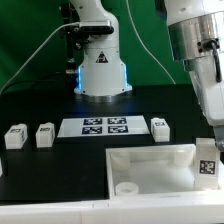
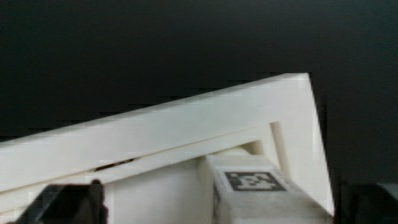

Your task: Assemble one leg

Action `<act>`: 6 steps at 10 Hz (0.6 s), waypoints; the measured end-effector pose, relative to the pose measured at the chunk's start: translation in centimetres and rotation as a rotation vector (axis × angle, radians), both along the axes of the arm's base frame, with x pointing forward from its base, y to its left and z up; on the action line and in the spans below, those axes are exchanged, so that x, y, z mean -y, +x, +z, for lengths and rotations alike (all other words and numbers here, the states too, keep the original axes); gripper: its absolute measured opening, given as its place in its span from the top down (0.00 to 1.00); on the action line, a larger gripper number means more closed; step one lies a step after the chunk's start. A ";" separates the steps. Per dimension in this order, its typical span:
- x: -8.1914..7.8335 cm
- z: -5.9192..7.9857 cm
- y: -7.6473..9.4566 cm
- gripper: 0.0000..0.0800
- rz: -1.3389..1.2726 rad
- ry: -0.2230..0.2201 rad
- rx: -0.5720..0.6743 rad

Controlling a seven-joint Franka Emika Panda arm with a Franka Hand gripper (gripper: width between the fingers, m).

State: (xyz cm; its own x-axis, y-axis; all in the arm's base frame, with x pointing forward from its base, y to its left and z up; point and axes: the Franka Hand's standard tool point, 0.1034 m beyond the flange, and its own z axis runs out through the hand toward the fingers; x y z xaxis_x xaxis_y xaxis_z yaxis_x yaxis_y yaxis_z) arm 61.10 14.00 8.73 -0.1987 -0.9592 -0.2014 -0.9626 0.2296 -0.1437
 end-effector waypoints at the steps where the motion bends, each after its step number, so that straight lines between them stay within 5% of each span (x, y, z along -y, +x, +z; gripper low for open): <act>1: 0.0 0.0 0.0 0.19 0.001 0.000 0.000; 6: 0.0 -0.1 0.0 0.19 0.007 -0.002 0.000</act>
Offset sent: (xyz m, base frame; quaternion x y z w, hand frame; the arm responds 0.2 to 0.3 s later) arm 0.0000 0.0000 0.0000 0.0000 0.0000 0.0000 1.0000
